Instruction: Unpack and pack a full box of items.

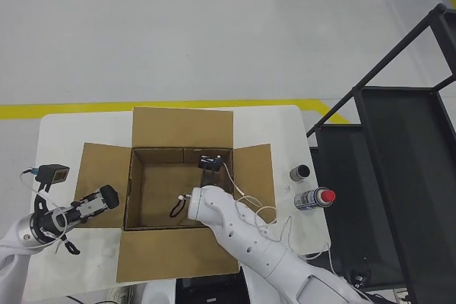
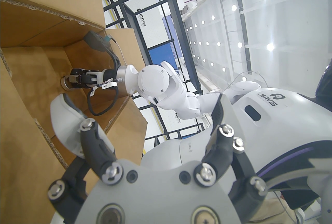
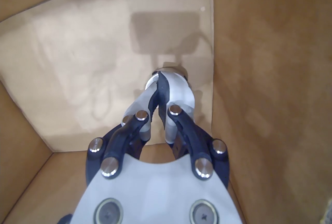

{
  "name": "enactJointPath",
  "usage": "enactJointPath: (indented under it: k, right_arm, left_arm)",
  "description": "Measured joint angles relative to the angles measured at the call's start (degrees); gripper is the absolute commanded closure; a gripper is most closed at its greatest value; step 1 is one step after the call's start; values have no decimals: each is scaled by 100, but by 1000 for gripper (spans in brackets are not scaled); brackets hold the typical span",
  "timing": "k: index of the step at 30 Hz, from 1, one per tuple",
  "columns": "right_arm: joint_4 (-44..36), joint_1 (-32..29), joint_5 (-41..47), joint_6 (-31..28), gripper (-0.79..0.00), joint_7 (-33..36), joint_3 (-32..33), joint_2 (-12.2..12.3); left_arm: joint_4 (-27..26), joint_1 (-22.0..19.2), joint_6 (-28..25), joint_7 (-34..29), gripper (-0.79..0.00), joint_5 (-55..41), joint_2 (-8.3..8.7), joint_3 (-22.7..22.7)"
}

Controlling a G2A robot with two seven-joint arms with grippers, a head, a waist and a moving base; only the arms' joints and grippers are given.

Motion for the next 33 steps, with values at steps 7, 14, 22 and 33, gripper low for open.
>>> enactJointPath:
  k: [7,14,22,33]
  right_arm:
    - [141,138,58,-69,0,41,-137,-92]
    - [-132,41,188,-548,0,-77,-142,-112]
    - [-94,-157,-371,179,0,-170,207,-28]
    - [347,-39,-560,316,0,-318,97,-156]
  left_arm:
    - [0,0,0,0,-785,0,0,0]
    - [0,0,0,0,-785,0,0,0]
    - [0,0,0,0,-785,0,0,0]
    - [0,0,0,0,-785,0,0,0]
